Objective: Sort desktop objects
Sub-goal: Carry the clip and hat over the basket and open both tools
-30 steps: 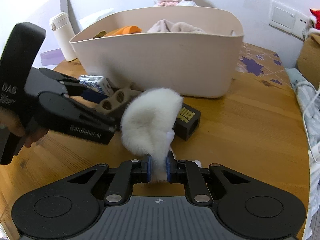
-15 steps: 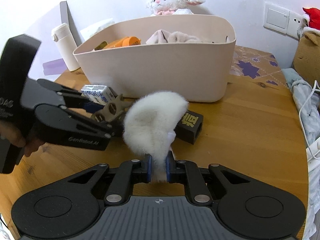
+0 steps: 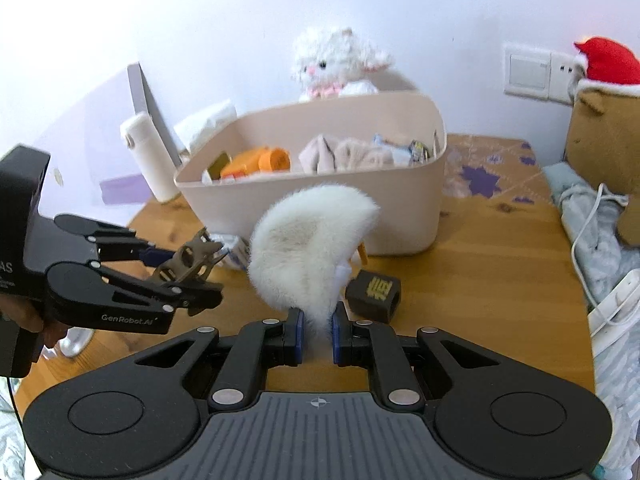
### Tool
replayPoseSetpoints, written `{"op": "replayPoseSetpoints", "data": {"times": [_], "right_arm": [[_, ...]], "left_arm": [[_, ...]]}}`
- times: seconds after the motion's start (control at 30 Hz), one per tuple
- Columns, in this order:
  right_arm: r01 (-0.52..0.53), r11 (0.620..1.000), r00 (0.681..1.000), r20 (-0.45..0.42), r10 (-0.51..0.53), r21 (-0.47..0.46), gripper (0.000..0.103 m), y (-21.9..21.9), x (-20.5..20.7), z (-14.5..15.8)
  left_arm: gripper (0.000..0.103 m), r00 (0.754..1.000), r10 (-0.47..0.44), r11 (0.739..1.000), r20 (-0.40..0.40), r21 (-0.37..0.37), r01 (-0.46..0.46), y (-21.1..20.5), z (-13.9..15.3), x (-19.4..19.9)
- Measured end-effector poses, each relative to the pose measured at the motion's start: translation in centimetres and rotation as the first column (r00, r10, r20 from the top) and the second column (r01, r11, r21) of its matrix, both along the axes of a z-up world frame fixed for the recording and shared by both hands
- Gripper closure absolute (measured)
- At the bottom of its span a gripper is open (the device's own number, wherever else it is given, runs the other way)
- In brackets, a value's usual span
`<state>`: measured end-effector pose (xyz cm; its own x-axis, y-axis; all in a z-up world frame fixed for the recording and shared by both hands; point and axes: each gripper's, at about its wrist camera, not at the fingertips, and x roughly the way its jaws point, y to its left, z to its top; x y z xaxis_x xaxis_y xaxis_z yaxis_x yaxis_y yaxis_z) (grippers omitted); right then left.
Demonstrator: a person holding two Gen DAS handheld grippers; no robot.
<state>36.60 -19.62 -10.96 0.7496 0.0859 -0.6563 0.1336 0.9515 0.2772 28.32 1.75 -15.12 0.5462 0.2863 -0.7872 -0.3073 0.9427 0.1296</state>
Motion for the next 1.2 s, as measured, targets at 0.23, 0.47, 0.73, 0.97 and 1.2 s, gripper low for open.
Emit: {"op": "replayPoseSetpoints", "data": {"times": [0.23, 0.47, 0.73, 0.97, 1.2], "right_arm": [[0.011, 1.000, 0.998, 0.065, -0.009, -0.018, 0.091, -0.8, -1.0, 3.3], [0.044, 0.998, 0.991, 0.125, -0.039, -0.035, 0.091, -2.6, -0.2, 6.1], [0.049, 0.996, 0.982, 0.188, -0.034, -0.073, 0.091, -4.3, 2.7, 8.9], [0.046, 0.992, 0.978, 0.206, -0.021, -0.118, 0.091, -5.7, 6.7, 10.2], [0.033, 0.988, 0.985, 0.174, -0.007, -0.149, 0.091, -7.1, 10.9, 9.7]], "left_arm": [[0.054, 0.998, 0.026, 0.999, 0.050, 0.040, -0.028, 1.3, 3.4, -2.4], [0.054, 0.992, 0.044, 0.995, 0.114, 0.085, -0.054, 3.0, 7.0, -2.9], [0.054, 0.981, 0.065, 0.991, 0.181, 0.107, -0.085, 5.1, 11.0, -1.4], [0.054, 0.978, 0.073, 0.985, 0.197, 0.139, -0.101, 7.6, 12.8, 1.6], [0.054, 0.980, 0.092, 0.981, 0.175, 0.152, -0.120, 10.7, 12.2, 4.9]]}}
